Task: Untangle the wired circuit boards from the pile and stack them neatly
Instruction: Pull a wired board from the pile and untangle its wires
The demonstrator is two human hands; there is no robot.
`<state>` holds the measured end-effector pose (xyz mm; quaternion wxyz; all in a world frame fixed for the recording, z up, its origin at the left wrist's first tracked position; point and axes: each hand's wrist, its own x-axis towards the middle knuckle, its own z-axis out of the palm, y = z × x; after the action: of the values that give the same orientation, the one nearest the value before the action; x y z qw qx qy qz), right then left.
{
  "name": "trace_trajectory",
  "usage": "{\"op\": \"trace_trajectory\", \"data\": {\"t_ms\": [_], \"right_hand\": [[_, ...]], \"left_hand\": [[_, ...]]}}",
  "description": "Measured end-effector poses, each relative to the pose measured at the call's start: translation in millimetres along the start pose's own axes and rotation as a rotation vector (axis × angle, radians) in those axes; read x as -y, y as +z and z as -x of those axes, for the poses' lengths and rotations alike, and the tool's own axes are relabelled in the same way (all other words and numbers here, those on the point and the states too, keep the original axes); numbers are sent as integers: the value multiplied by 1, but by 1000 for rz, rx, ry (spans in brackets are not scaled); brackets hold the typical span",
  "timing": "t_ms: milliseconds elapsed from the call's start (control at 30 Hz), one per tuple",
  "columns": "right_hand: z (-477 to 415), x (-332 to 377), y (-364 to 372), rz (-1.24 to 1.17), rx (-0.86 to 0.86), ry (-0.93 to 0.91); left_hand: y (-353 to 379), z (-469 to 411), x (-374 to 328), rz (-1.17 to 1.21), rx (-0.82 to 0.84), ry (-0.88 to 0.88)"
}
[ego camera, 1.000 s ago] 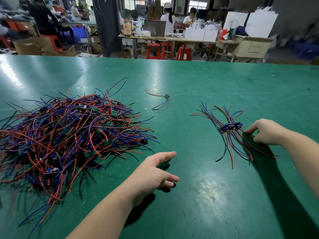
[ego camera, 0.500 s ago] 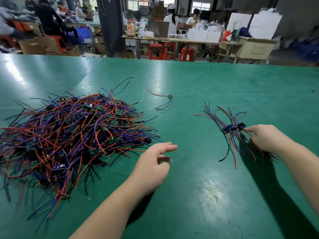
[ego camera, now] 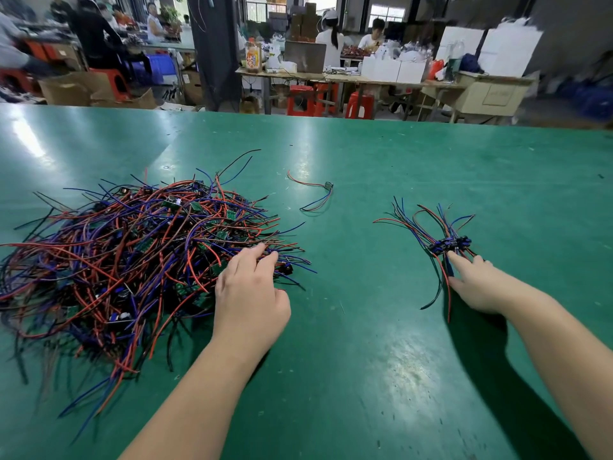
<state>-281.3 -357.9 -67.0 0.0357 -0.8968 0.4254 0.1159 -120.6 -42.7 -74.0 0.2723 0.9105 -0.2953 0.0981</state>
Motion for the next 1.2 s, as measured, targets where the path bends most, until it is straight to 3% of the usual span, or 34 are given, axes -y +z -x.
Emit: {"op": "trace_trajectory", "data": {"t_ms": [133,267,400,633,967,1100,1200], "right_hand": [[-7,-3,-2,-23,-137,-39],[-26,-13,-14,-218,-394,90],[-47,-25,-24,-498,-425,203],[-65,-28,-20,-738,-457,262],[-66,-33,-12,-580,-488,169],[-63,-34,-14,-565,-486,169],[-52,-20,-24,-572,-579,134]], "left_hand": [[0,0,2,-69,-30,-17],[2,0,1,-70,-28,-16],[5,0,1,-53,-15,-22],[2,-2,-2,-8,-71,-14],[0,1,-5,-13,-92,9],[2,0,-2,-179,-13,-37],[5,1,0,-294,73,-55]]}}
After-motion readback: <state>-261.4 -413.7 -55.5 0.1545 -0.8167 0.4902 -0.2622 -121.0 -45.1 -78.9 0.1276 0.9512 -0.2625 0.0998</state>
